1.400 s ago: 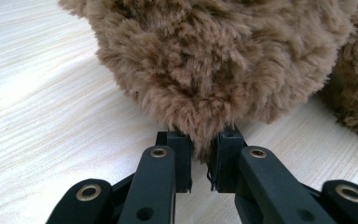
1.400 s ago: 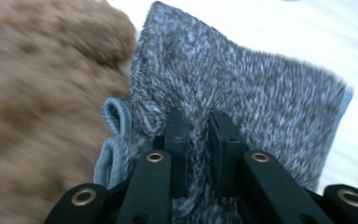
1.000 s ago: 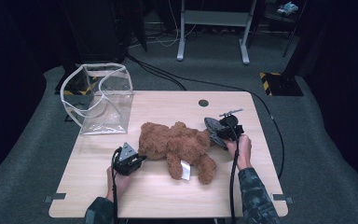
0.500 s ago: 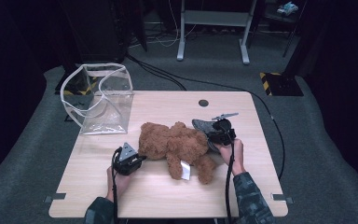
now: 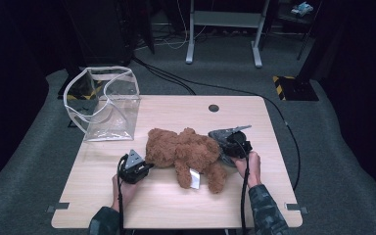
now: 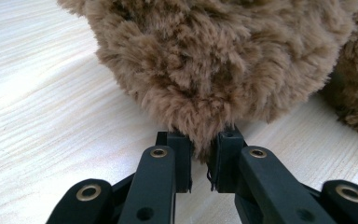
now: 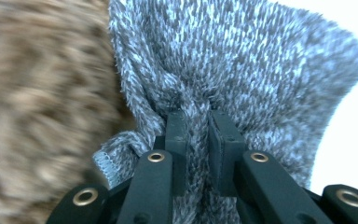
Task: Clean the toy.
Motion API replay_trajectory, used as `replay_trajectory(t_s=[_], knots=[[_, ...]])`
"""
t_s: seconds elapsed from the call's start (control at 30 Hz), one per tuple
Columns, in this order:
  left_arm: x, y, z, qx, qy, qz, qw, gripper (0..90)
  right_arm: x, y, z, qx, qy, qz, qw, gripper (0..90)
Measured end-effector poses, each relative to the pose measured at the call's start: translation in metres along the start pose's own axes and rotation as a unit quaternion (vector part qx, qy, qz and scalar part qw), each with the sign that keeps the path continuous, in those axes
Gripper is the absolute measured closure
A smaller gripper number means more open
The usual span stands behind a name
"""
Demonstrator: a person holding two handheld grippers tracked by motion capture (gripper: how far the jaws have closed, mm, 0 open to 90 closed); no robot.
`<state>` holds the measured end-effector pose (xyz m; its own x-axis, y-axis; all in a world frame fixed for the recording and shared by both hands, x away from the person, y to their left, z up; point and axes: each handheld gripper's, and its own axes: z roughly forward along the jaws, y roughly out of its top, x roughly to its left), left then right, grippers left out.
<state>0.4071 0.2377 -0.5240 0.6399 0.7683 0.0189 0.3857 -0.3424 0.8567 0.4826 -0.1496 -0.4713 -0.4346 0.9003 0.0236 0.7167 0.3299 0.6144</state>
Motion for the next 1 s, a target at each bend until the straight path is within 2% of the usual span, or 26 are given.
replay_trajectory(t_s=[0.13,0.27,0.3,0.4,0.5,0.63,0.67,0.8,1.0], knots=[[0.0,0.0,0.0,0.0,0.001,0.001,1.0,81.0,-0.016,-0.007,-0.001,0.005,-0.013,0.026,0.9996,79.7],[0.0,0.0,0.0,0.0,0.001,0.001,1.0,80.9,-0.022,-0.01,-0.006,-0.012,-0.015,0.037,0.9991,79.6],[0.0,0.0,0.0,-0.001,0.002,0.002,1.0,80.9,-0.021,-0.01,-0.009,-0.018,-0.01,0.044,0.9988,79.6],[0.0,0.0,0.0,-0.001,0.002,0.002,1.0,81.0,-0.015,-0.005,-0.019,-0.044,0.006,0.033,0.9985,79.6],[0.0,0.0,0.0,0.0,0.001,0.001,1.0,80.9,0.001,0.003,-0.026,-0.059,0.021,0.018,0.9979,79.6],[0.0,0.0,0.0,0.0,0.0,0.0,1.0,81.0,0.015,0.009,-0.018,-0.046,0.02,-0.006,0.9987,79.6],[0.0,0.0,0.0,0.0,0.001,0.001,1.0,80.9,0.016,0.009,-0.013,-0.04,0.022,-0.002,0.999,79.6],[0.0,0.0,0.001,-0.004,0.002,-0.001,1.0,80.9,0.013,0.004,0.003,-0.021,0.02,0.004,0.9996,79.7],[0.0,0.0,0.001,-0.003,0.002,-0.002,1.0,80.8,0.002,-0.002,0.004,-0.01,-0.004,0.011,0.9999,79.6]])
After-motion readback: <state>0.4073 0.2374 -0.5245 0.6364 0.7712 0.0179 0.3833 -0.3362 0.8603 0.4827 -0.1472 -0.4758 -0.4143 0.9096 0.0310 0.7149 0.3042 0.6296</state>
